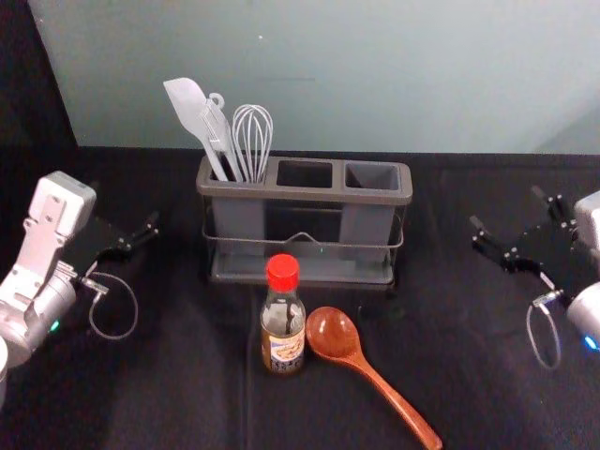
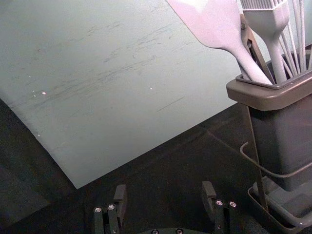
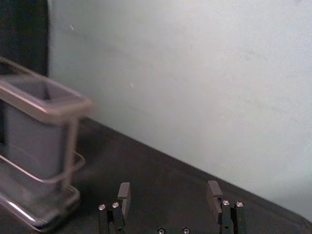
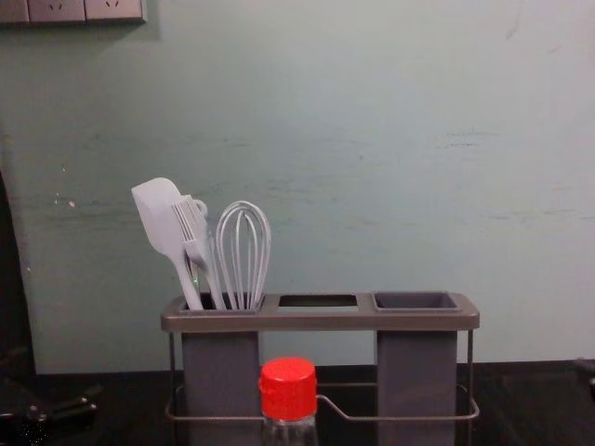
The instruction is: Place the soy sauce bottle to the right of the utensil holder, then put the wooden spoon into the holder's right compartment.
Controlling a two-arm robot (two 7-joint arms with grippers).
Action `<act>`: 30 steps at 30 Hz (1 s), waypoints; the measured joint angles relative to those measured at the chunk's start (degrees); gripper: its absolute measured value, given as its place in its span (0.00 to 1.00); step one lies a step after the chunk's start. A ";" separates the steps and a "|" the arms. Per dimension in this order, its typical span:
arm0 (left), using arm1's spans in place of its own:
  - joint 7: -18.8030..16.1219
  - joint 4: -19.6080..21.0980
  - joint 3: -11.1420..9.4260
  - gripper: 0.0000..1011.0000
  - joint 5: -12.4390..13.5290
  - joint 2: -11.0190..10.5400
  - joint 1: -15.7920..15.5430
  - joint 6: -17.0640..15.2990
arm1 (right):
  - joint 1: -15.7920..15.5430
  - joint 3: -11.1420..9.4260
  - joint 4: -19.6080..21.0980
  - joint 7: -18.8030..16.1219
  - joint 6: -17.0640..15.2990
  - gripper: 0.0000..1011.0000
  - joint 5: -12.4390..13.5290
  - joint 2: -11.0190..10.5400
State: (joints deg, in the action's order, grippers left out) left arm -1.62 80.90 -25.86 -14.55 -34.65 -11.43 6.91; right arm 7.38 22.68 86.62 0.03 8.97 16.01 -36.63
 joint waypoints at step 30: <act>0.00 0.00 0.00 0.99 0.00 0.00 0.00 0.00 | -7.76 -1.56 18.24 -26.60 -6.40 0.99 20.27 -5.09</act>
State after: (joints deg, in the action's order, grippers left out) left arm -1.62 80.90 -25.86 -14.55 -34.64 -11.43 6.91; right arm -0.38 21.12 104.87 -26.57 2.58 36.28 -41.72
